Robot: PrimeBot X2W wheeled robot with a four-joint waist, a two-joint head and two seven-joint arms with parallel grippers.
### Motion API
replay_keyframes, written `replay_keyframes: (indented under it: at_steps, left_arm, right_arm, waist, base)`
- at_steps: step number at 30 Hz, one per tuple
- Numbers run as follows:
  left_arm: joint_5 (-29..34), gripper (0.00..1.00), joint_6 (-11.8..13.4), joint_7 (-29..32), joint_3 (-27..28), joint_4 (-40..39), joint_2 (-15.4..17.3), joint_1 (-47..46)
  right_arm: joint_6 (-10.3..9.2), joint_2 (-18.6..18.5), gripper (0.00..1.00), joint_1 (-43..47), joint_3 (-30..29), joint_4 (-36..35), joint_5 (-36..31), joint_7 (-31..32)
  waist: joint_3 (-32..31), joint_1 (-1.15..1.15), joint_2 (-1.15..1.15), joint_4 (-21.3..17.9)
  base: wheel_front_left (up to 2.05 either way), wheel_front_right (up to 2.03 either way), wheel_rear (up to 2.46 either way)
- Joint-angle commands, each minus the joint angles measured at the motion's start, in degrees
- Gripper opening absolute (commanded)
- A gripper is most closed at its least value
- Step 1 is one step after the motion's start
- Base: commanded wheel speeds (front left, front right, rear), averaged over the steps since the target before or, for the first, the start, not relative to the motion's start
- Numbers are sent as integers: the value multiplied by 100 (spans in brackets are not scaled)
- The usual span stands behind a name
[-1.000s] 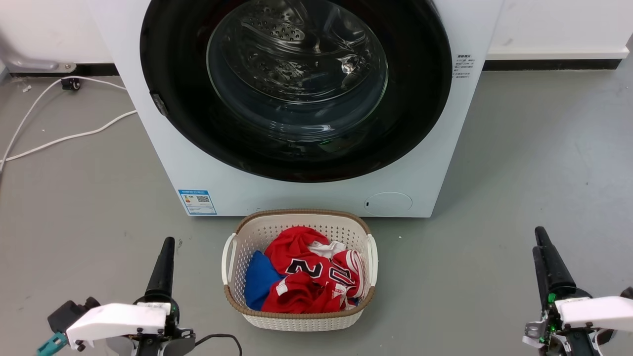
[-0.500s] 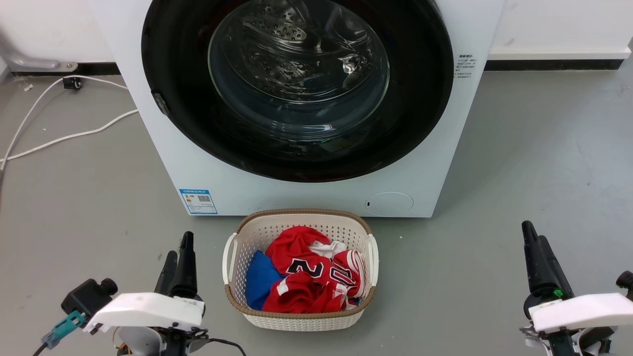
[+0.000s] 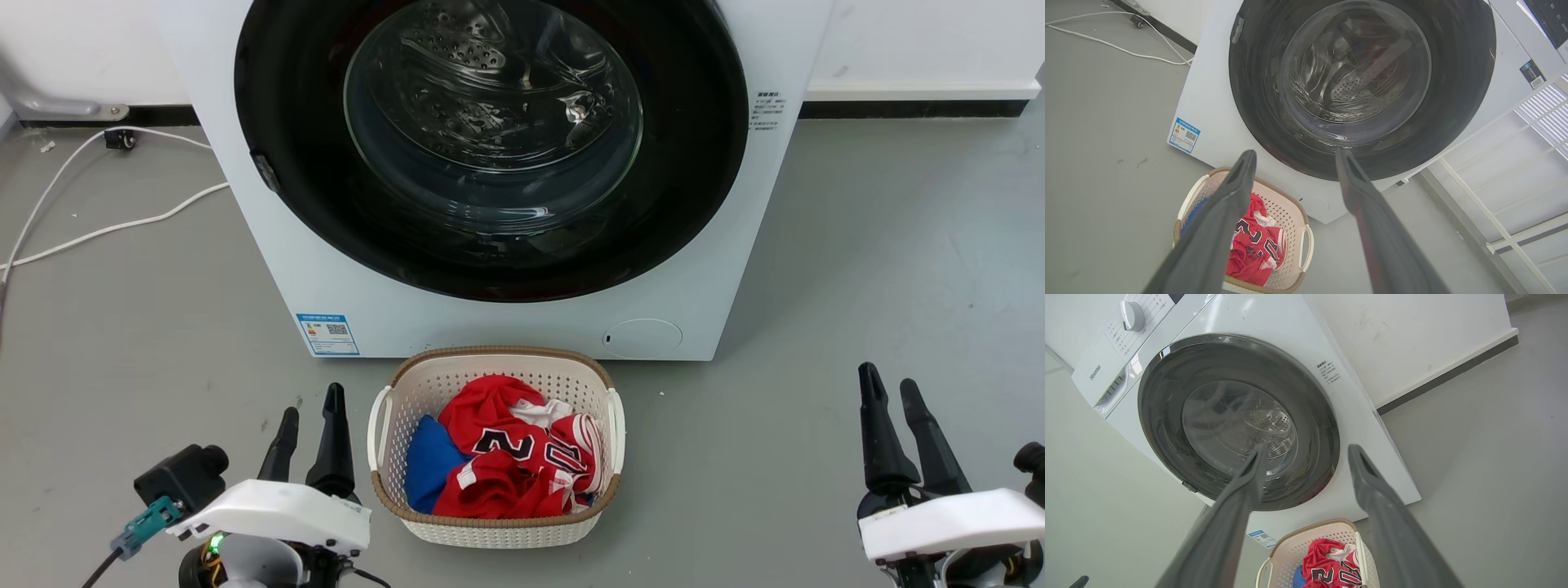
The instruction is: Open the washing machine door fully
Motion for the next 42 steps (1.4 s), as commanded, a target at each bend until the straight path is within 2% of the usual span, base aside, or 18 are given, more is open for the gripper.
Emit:
replay_keyframes:
  at_steps: [1, 11, 27, 42]
  left_arm:
    - [229, 100, 79, -75, -91, -124, 68, -29]
    - [845, 100, 313, -254, -339, -310, 162, 41]
    - [1852, 100, 465, -502, -576, -556, 203, 119]
    - [2648, 100, 549, -691, -683, -670, 167, 249]
  right_arm:
    - [9, -12, 100, 27, 4, -138, -183, -71]
    - [10, -11, 100, 148, -86, -288, -654, -248]
    - [11, -11, 100, 309, -171, -722, -1116, -497]
    - [12, -10, 100, 491, -170, -685, -1825, -693]
  waist:
    - [-3, 0, 0, 4]
    - [-23, 0, 0, 13]
    - [-27, 0, 0, 27]
    - [-32, 0, 0, 24]
  base:
    - [0, 0, 0]
    - [0, 0, 0]
    - [0, 0, 0]
    - [0, 0, 0]
